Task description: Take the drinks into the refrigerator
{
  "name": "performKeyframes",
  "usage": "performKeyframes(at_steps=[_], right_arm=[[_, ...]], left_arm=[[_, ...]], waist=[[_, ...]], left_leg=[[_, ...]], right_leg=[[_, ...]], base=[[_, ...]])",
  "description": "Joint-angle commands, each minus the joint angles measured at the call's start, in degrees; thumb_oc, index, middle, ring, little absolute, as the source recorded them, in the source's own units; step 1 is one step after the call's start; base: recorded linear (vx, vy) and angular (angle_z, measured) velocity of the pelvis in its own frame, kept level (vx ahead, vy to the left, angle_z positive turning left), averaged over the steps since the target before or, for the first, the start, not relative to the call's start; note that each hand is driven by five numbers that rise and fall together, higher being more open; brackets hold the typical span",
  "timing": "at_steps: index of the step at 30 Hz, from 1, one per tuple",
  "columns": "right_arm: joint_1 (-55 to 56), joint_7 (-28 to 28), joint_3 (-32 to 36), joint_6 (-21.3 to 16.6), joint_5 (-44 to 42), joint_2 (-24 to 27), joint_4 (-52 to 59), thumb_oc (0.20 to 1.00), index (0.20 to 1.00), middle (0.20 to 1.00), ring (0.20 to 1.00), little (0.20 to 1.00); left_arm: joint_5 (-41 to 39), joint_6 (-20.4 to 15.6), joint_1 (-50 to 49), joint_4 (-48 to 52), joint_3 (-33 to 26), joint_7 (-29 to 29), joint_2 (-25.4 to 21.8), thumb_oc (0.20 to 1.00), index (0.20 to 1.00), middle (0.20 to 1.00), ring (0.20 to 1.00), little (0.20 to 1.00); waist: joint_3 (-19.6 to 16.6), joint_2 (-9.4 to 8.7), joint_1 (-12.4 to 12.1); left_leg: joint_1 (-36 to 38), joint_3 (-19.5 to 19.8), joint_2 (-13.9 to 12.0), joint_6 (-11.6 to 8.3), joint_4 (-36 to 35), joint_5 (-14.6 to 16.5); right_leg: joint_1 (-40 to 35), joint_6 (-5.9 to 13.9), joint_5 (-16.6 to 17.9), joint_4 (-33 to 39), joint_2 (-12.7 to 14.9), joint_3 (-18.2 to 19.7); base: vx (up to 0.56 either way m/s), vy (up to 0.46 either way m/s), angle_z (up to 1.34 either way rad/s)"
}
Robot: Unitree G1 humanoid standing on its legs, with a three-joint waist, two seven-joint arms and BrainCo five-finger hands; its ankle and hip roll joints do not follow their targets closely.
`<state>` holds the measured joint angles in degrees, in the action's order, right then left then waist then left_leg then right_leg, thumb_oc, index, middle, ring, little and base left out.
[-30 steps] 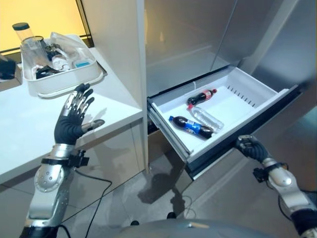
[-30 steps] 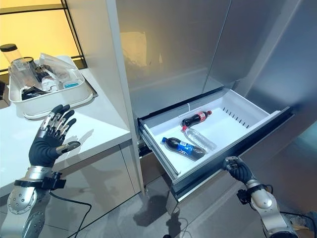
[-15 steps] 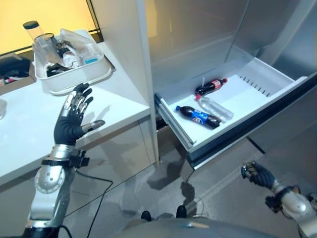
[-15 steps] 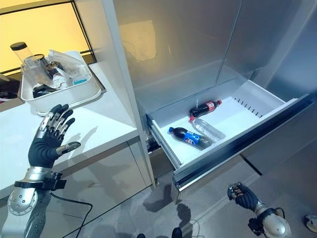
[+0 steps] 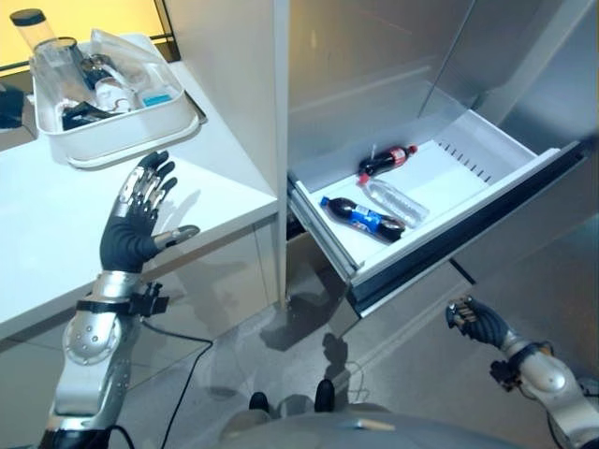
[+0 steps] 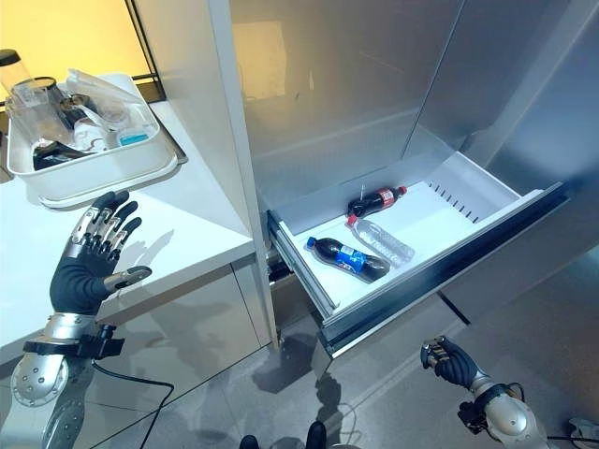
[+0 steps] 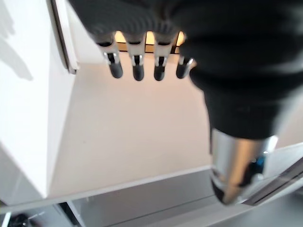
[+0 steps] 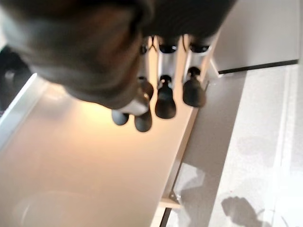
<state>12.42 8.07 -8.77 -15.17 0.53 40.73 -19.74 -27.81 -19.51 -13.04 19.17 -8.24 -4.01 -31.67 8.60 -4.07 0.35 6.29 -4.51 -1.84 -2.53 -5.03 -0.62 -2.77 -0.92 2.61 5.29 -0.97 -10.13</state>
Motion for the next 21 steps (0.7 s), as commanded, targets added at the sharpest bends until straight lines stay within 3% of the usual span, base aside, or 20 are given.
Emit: performKeyframes(at_steps=[1,10,21], right_arm=[[-5.9,-2.4,-2.4,-1.5,0.7,0.2,-3.1,0.2,0.2,0.2,0.2,0.2],[-15.4,-4.6,-6.6,0.0,2.5,0.6,-11.1,0.2,0.2,0.2,0.2,0.2],[-25.5,-5.9,-9.5,1.5,3.4,5.0,-17.6,0.2,0.2,0.2,0.2,0.2]], left_arm=[[-1.3,-3.2,2.1,1.8,-0.3,-0.8,-2.1,1.0,1.0,1.0,1.0,1.0],[-3.6,-2.6,2.2,2.0,1.4,-2.1,-2.2,1.0,1.0,1.0,1.0,1.0],[-7.3,-2.2,2.8,3.9,2.2,-3.5,-2.9,1.0,1.0,1.0,1.0,1.0]], waist=[[-1.8,-0.52,-1.7],[-1.2,0.05,-4.0],[1.1,1.97,-7.1]], left_leg=[[1.2,1.3,0.3,-0.47,0.0,3.7],[0.7,2.5,0.6,-0.42,0.0,3.2],[-1.2,5.1,1.2,-0.37,0.0,2.0]], right_leg=[[-0.7,7.27,-0.5,-2.8,4.6,-2.2],[-1.3,7.1,-0.5,-2.5,4.8,-3.4],[-0.9,7.05,-0.4,-2.6,5.9,-5.9]], base=[[0.0,0.0,0.0],[0.0,-0.011,0.06],[-0.03,-0.012,0.13]])
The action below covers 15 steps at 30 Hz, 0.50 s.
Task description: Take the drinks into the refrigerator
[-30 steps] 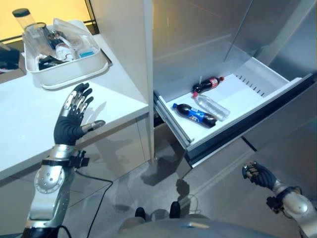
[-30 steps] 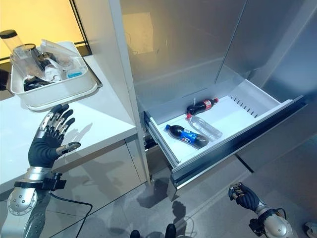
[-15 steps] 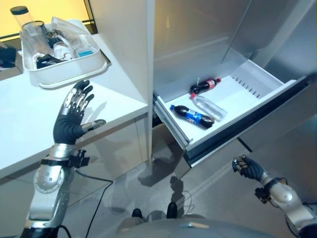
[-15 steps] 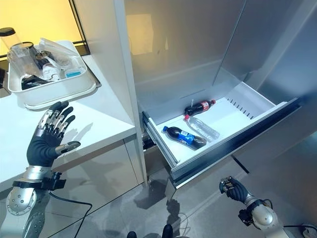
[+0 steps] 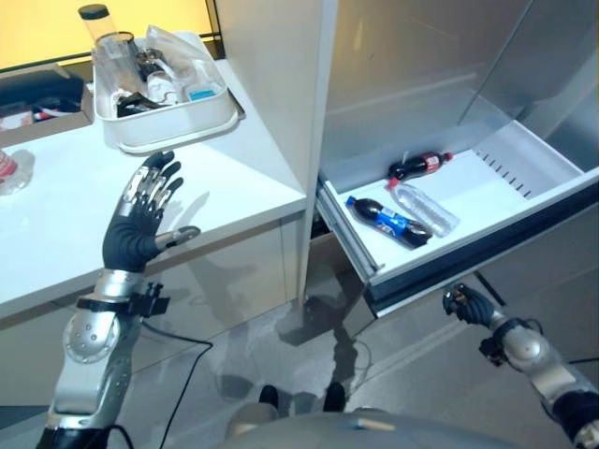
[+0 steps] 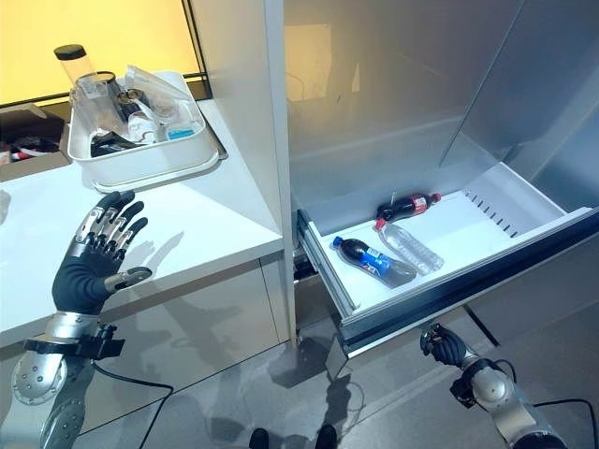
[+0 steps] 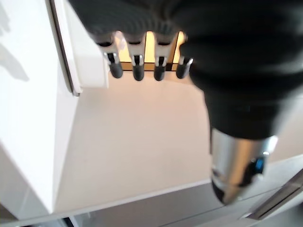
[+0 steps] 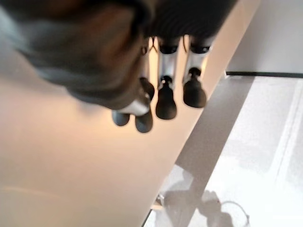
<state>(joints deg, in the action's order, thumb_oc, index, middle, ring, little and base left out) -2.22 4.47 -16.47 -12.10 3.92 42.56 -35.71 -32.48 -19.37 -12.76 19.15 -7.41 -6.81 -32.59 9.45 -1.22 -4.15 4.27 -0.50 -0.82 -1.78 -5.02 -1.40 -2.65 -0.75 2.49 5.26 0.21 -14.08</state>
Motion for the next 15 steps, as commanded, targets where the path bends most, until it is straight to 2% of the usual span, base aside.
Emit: performKeyframes(at_steps=[1,7,15], right_arm=[[-11.1,-2.3,-1.9,-1.6,0.0,3.2,-1.8,0.2,0.2,0.2,0.2,0.2],[-18.6,-3.9,-3.0,-1.1,-0.4,6.2,-4.9,0.2,0.2,0.2,0.2,0.2],[-28.2,-5.1,-4.8,-1.0,-1.8,11.1,-6.5,0.2,0.2,0.2,0.2,0.2]], left_arm=[[-2.6,-2.3,2.6,4.0,1.3,-0.7,-2.0,1.0,1.0,1.0,1.0,1.0],[-4.8,-2.6,3.9,4.6,3.0,-1.5,-1.9,1.0,1.0,1.0,1.0,1.0],[-6.4,-2.4,6.3,5.0,5.8,-2.0,-1.7,1.0,1.0,1.0,1.0,1.0]], waist=[[0.3,-0.86,-2.6],[1.4,0.87,-4.3],[2.5,1.97,-6.3]], left_leg=[[0.8,1.2,0.2,-1.12,0.0,2.8],[-0.9,3.2,0.5,-1.43,0.1,1.7],[-3.6,7.4,0.7,-1.9,0.7,0.2]], right_leg=[[-1.1,6.88,-0.3,-2.5,4.7,-2.0],[-0.5,6.78,-0.3,-2.9,5.5,-4.3],[0.6,6.19,-1.3,-5.2,6.5,-9.0]], base=[[-0.02,-0.005,0.2],[-0.03,-0.011,0.18],[-0.03,-0.044,0.32]])
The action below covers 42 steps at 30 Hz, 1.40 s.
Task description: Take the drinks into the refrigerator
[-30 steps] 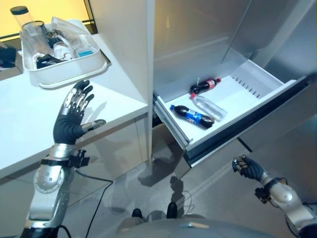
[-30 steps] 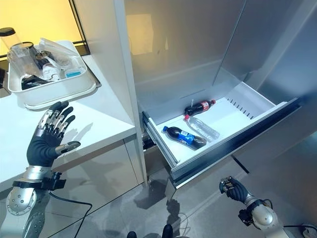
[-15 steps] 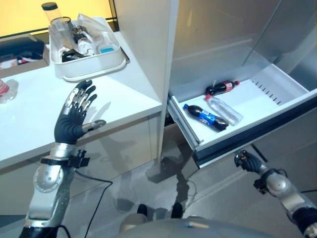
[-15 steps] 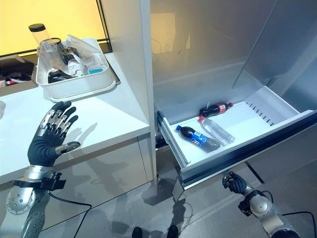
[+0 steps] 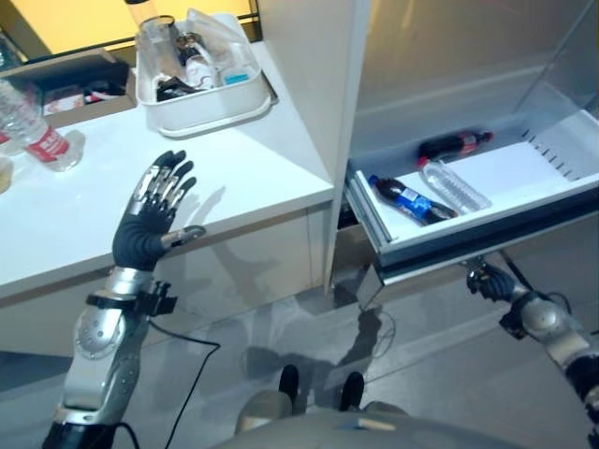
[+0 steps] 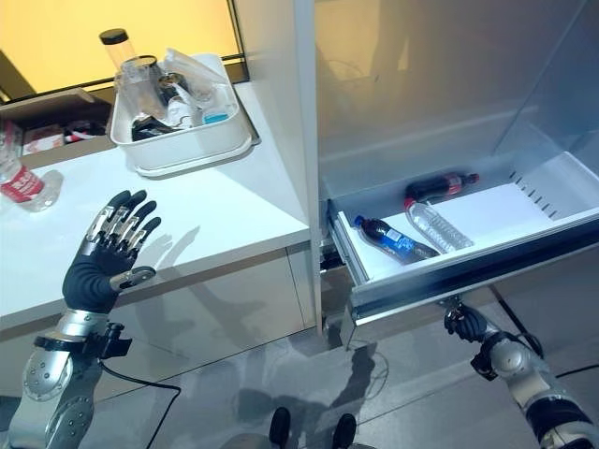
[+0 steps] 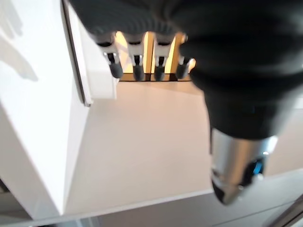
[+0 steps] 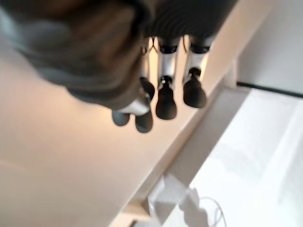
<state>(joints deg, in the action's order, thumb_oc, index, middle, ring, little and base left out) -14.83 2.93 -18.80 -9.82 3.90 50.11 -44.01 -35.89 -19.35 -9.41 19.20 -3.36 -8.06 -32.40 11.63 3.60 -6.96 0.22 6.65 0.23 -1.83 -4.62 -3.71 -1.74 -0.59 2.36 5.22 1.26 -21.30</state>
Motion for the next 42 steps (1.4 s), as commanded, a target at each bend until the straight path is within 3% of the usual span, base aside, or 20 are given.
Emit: performKeyframes(at_steps=[1,12,19,29,31,33,38,42], right_arm=[[-16.7,-3.7,-2.6,-3.3,-2.1,4.1,1.6,0.2,0.2,0.2,0.2,0.2],[-29.5,-6.2,-4.9,-3.9,-5.2,9.7,2.0,0.2,0.2,0.2,0.2,0.2],[-29.3,-6.5,-5.1,-3.9,-5.1,7.6,2.5,0.2,0.2,0.2,0.2,0.2],[-19.9,-7.5,1.0,-4.8,-8.9,1.3,4.6,0.2,0.2,0.2,0.2,0.2],[-10.5,-9.2,8.5,-6.6,-12.9,-4.2,8.9,0.2,0.2,0.2,0.2,0.2],[-5.4,-9.2,10.7,-7.2,-12.4,-6.3,12.4,0.2,0.2,0.2,0.2,0.2],[5.1,-8.4,13.8,-8.4,-12.3,-12.5,17.4,0.2,0.2,0.2,0.2,0.2],[13.1,-6.6,13.0,-9.2,-12.7,-19.2,18.3,0.2,0.2,0.2,0.2,0.2]], left_arm=[[-3.1,-2.5,3.2,5.0,1.9,-0.7,-1.9,1.0,1.0,1.0,1.0,1.0],[-3.8,-3.0,4.9,5.4,2.8,0.2,-1.5,1.0,1.0,1.0,1.0,1.0],[-3.1,-3.0,4.6,5.7,2.5,0.9,-0.5,1.0,1.0,1.0,1.0,1.0],[-1.4,-3.1,4.5,5.8,1.5,2.2,0.0,1.0,1.0,1.0,1.0,1.0],[-0.3,-3.1,4.7,4.8,0.4,3.0,0.2,1.0,1.0,1.0,1.0,1.0],[0.3,-2.9,4.7,4.3,-0.5,3.1,0.2,1.0,1.0,1.0,1.0,1.0],[1.9,-3.0,3.6,2.2,-1.7,3.7,0.5,1.0,1.0,1.0,1.0,1.0],[4.5,-3.5,2.2,0.5,-3.3,5.0,0.8,1.0,1.0,1.0,1.0,1.0]], waist=[[0.4,-2.72,-3.7],[2.0,-1.88,-6.1],[1.7,-1.84,-6.1],[1.5,-2.98,-5.6],[1.0,-3.69,-4.6],[0.7,-4.12,-4.1],[-0.3,-5.75,-2.9],[-1.5,-7.65,0.1]], left_leg=[[0.1,0.8,-0.3,-1.92,0.3,2.3],[-4.3,6.8,-1.3,-3.61,0.4,-0.2],[-4.5,7.4,-1.6,-3.76,0.3,-0.3],[-3.3,6.7,-1.6,-2.99,0.4,0.8],[-2.8,6.0,-1.4,-2.59,0.3,1.2],[-2.6,5.7,-1.3,-2.54,0.3,1.5],[-2.0,4.8,-1.4,-2.23,0.0,2.1],[-1.3,2.5,-1.1,-1.46,-0.4,2.5]], right_leg=[[-0.1,5.95,-1.3,-5.5,5.5,-2.4],[2.3,4.86,-4.0,-9.2,5.8,-8.8],[2.0,4.52,-4.5,-9.2,5.4,-9.8],[1.3,4.66,-4.2,-8.5,5.2,-8.8],[0.3,4.93,-3.8,-7.2,5.1,-8.4],[-0.1,4.99,-3.6,-6.5,5.0,-8.1],[-0.5,5.38,-2.8,-5.3,4.8,-7.1],[0.0,5.93,-1.3,-4.3,4.8,-4.2]], base=[[-0.04,-0.059,0.19],[-0.04,-0.072,0.44],[0.0,-0.022,0.13],[0.0,0.0,0.0],[0.04,0.039,0.0],[0.02,0.02,0.02],[0.02,0.021,-0.07],[0.02,0.052,-0.25]])
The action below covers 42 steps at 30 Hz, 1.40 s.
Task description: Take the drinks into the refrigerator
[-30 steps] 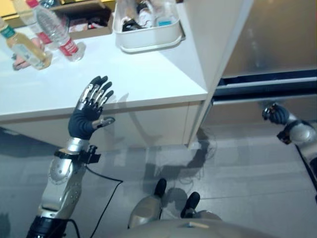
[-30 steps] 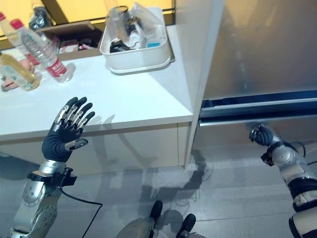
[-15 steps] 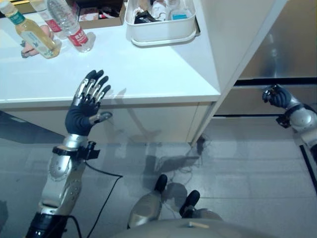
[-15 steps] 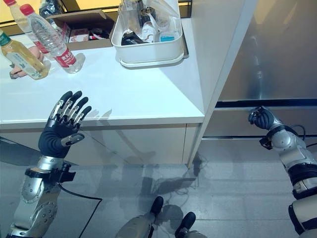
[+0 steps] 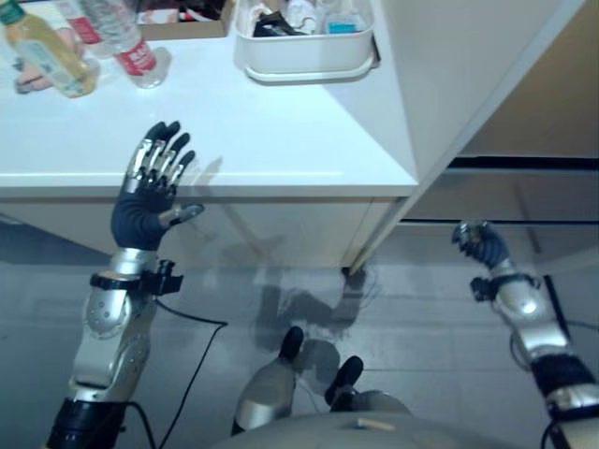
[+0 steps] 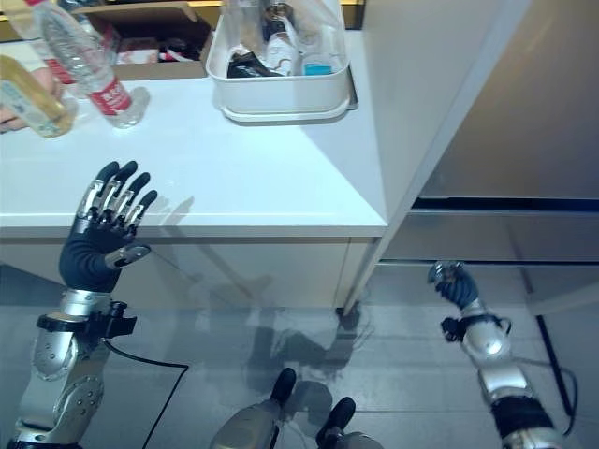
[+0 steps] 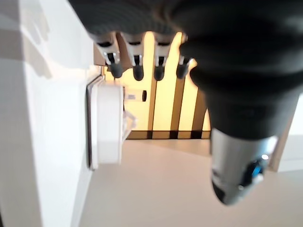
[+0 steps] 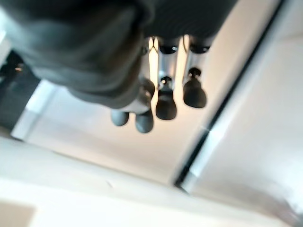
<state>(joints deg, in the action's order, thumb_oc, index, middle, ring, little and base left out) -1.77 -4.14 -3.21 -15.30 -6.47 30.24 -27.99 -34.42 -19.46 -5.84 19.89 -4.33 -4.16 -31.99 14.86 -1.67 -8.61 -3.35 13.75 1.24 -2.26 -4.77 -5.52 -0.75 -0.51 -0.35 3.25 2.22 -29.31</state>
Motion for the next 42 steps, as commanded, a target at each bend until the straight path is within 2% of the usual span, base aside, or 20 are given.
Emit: performKeyframes(at_steps=[1,2,3,5,6,9,17,18,19,20,30,38,42], right_arm=[[1.5,1.0,-3.3,-3.6,-1.8,0.0,2.0,0.2,0.2,0.2,0.2,0.2],[1.6,1.0,-3.4,-3.7,-1.8,-0.1,2.1,0.2,0.2,0.2,0.2,0.2],[3.4,1.4,-4.1,-3.6,-1.4,-1.5,1.8,0.2,0.2,0.2,0.2,0.2],[4.4,2.0,-4.6,-3.5,-1.3,-2.0,1.9,0.2,0.2,0.2,0.2,0.2],[5.9,2.9,-5.8,-3.4,-1.0,-3.0,1.7,0.2,0.2,0.2,0.2,0.2],[8.0,3.8,-6.9,-3.3,-0.8,-4.3,1.1,0.2,0.2,0.2,0.2,0.2],[10.6,4.4,-8.3,-2.9,0.1,-6.9,-0.9,0.2,0.2,0.2,0.2,0.2],[10.8,4.4,-8.3,-2.8,0.0,-7.1,-1.0,0.294,0.294,0.294,0.294,0.294],[10.8,4.4,-8.3,-2.8,0.1,-7.1,-1.0,0.561,0.561,0.561,0.561,0.561],[11.1,4.4,-8.2,-2.8,0.0,-7.2,-0.8,1.0,1.0,1.0,1.0,1.0],[10.9,3.4,-7.9,-2.6,0.0,-8.5,-4.5,1.0,1.0,1.0,1.0,1.0],[10.3,3.0,-7.5,-2.7,-0.3,-8.5,-5.2,1.0,1.0,1.0,1.0,1.0],[10.1,2.7,-6.9,-2.8,-0.6,-8.2,-4.6,1.0,1.0,1.0,1.0,1.0]], left_arm=[[3.6,-3.5,-1.6,-0.6,-2.7,1.5,0.3,1.0,1.0,1.0,1.0,1.0],[3.7,-3.5,-1.7,-0.6,-2.7,1.5,0.2,1.0,1.0,1.0,1.0,1.0],[4.7,-3.6,-2.1,-1.2,-2.9,2.0,0.7,1.0,1.0,1.0,1.0,1.0],[5.0,-3.8,-2.4,-1.3,-3.2,2.2,0.7,1.0,1.0,1.0,1.0,1.0],[5.7,-3.9,-2.5,-2.0,-3.4,2.6,0.8,1.0,1.0,1.0,1.0,1.0],[6.9,-4.2,-2.6,-2.7,-3.7,3.3,1.3,1.0,1.0,1.0,1.0,1.0],[8.8,-4.2,-2.7,-4.5,-3.2,4.3,2.1,1.0,1.0,1.0,1.0,1.0],[9.0,-4.1,-2.9,-4.8,-3.2,4.4,2.2,1.0,1.0,1.0,1.0,1.0],[9.0,-4.1,-2.9,-4.8,-3.2,4.4,2.2,1.0,1.0,1.0,1.0,1.0],[9.2,-4.1,-3.0,-5.0,-3.2,4.5,2.4,1.0,1.0,1.0,1.0,1.0],[10.0,-3.9,-4.9,-8.1,-3.1,4.5,3.9,1.0,1.0,1.0,1.0,1.0],[10.9,-3.7,-6.0,-9.5,-1.9,3.3,3.2,1.0,1.0,1.0,1.0,1.0],[10.0,-2.9,-7.5,-11.9,0.9,0.8,3.0,1.0,1.0,1.0,1.0,1.0]], waist=[[-5.1,-2.66,2.2],[-5.2,-2.72,2.1],[-5.6,-3.08,3.2],[-5.9,-3.31,3.5],[-6.3,-3.54,4.7],[-7.0,-3.79,5.8],[-8.7,-4.39,7.8],[-8.9,-4.45,7.9],[-8.9,-4.45,7.9],[-9.0,-4.51,8.1],[-9.7,-4.14,8.5],[-9.8,-3.69,8.3],[-9.6,-3.5,8.1]], left_leg=[[2.7,-5.3,-2.2,-0.99,-0.2,4.6],[2.7,-5.4,-2.2,-0.97,-0.2,4.6],[3.2,-6.5,-2.1,-0.9,-0.2,5.0],[3.5,-7.3,-2.1,-0.83,-0.2,5.2],[4.1,-8.6,-2.1,-0.72,-0.2,5.7],[5.1,-10.5,-2.1,-0.5,-0.2,6.3],[7.0,-13.5,-1.9,0.03,-0.2,7.4],[7.2,-13.7,-1.8,0.08,-0.2,7.5],[7.2,-13.8,-1.8,0.09,-0.2,7.5],[7.3,-13.9,-1.8,0.13,-0.2,7.5],[8.0,-15.7,-1.1,0.84,-0.2,8.0],[8.3,-15.8,-0.9,1.08,-0.2,8.2],[8.7,-15.5,-0.9,1.38,-0.2,8.3]], right_leg=[[-0.9,6.0,1.7,-2.1,3.9,4.4],[-0.9,6.01,1.7,-2.0,3.9,4.6],[-0.8,6.22,2.1,-1.7,3.8,5.7],[-0.7,6.35,2.3,-1.6,3.7,6.6],[-0.5,6.6,2.7,-1.6,3.7,7.9],[-0.4,6.88,3.0,-1.7,3.6,10.3],[-0.7,7.65,3.9,-1.6,3.7,13.5],[-0.8,7.74,4.0,-1.6,3.7,13.7],[-0.8,7.75,4.0,-1.6,3.7,13.8],[-0.8,7.81,4.1,-1.6,3.8,13.9],[-0.9,8.49,5.0,-1.0,4.2,16.4],[-1.1,8.65,4.9,-1.4,4.4,16.5],[-1.1,8.71,4.8,-2.0,4.5,16.5]], base=[[0.03,0.066,-0.43],[0.04,0.071,-0.52],[0.02,0.052,-0.43],[0.03,0.075,-0.42],[0.02,0.079,-0.37],[0.03,0.083,-0.44],[0.02,0.062,-0.3],[0.01,0.028,-0.17],[0.01,0.025,-0.09],[0.0,0.044,-0.06],[0.0,0.037,-0.14],[0.0,0.002,-0.01],[0.0,0.0,0.0]])
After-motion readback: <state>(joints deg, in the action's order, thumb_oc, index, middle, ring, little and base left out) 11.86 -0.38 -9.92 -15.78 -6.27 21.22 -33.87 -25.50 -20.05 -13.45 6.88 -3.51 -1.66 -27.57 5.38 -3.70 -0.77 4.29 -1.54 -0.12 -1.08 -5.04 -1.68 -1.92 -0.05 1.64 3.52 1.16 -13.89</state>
